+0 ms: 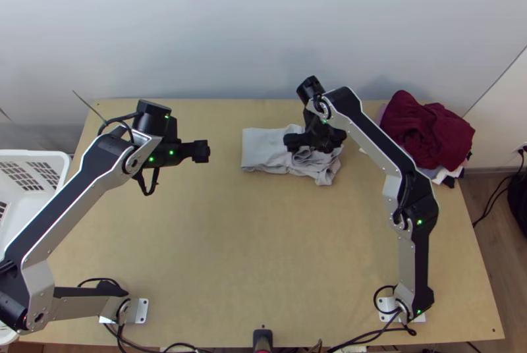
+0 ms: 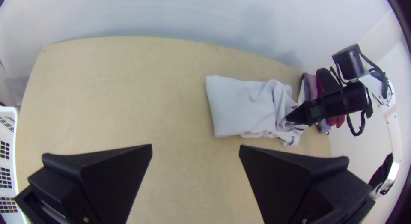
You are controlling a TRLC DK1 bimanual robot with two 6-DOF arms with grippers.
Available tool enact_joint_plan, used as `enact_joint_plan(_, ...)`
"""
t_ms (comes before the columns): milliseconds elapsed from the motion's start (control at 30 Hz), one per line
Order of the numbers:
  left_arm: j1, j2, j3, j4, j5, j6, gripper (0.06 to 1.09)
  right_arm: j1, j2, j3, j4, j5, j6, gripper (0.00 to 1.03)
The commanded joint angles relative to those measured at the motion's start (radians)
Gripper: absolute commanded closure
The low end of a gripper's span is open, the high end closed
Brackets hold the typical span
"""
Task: Fold the t-shirt
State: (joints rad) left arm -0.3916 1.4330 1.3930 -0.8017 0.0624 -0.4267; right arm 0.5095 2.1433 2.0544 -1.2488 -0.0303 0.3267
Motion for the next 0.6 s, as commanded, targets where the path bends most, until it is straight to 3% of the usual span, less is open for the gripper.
enact_joint_plan(0,0.002,0.000,0.000,-0.001,-0.001,0.002,0.10,-0.005,-0.019,-0.073,0.037,0.075,-0.055,0.10)
enact_joint_plan(200,0.003,0.004,0.011,-0.001,-0.001,0.000,0.10,-0.025,-0.019,-0.082,0.118,0.113,-0.083,0.30)
enact_joint_plan(333,0.003,0.001,0.006,-0.002,-0.001,0.002,0.10,-0.031,-0.014,-0.066,0.134,0.113,-0.087,0.34)
enact_joint_plan(367,0.003,0.003,0.004,-0.002,-0.001,0.002,0.10,-0.031,-0.011,-0.062,0.134,0.113,-0.089,0.41)
enact_joint_plan(433,0.003,0.003,0.004,-0.002,-0.001,0.002,0.10,-0.031,-0.005,-0.056,0.146,0.112,-0.118,0.80)
enact_joint_plan(467,0.003,0.004,0.006,-0.002,-0.001,0.002,0.10,-0.029,-0.002,-0.051,0.149,0.112,-0.129,0.90)
enact_joint_plan(567,0.003,0.004,0.012,-0.002,-0.001,0.002,0.10,-0.028,0.003,-0.053,0.149,0.110,-0.126,0.92)
